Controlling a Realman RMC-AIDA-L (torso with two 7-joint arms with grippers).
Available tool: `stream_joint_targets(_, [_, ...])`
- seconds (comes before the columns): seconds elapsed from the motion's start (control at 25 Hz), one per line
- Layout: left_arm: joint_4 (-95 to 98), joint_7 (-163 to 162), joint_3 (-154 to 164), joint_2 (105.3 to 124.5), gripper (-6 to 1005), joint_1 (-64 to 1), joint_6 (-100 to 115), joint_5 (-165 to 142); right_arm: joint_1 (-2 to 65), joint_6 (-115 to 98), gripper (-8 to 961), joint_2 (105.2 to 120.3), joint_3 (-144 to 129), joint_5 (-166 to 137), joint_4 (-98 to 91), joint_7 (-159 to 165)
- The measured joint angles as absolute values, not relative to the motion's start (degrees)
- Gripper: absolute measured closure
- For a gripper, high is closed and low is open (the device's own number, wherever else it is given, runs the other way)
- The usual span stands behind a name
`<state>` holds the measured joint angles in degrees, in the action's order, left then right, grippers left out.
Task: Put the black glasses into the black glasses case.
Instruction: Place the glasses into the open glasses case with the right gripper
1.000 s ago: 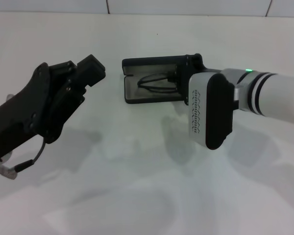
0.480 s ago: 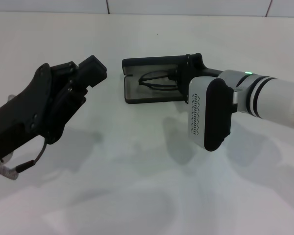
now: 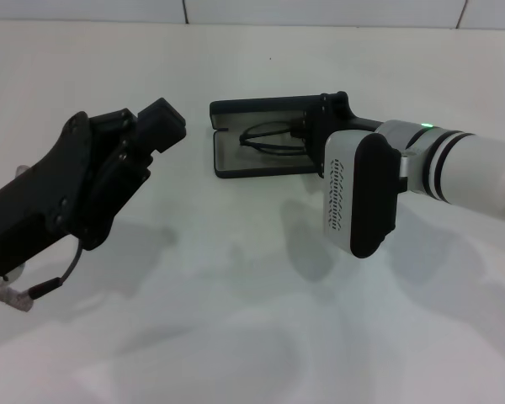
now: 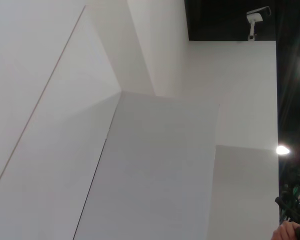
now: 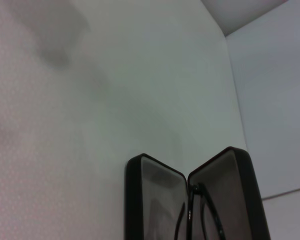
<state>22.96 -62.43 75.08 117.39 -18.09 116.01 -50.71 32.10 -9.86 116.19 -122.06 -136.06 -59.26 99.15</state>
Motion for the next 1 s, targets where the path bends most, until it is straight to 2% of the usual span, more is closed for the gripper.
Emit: stream_joint_targets(1.0, [22.9,-62.0,74.9,117.42,951,-18.2,116.0,-50.7,33.5,-7.7,865,116.19,-123.6,-134.7,-57.1,99.1])
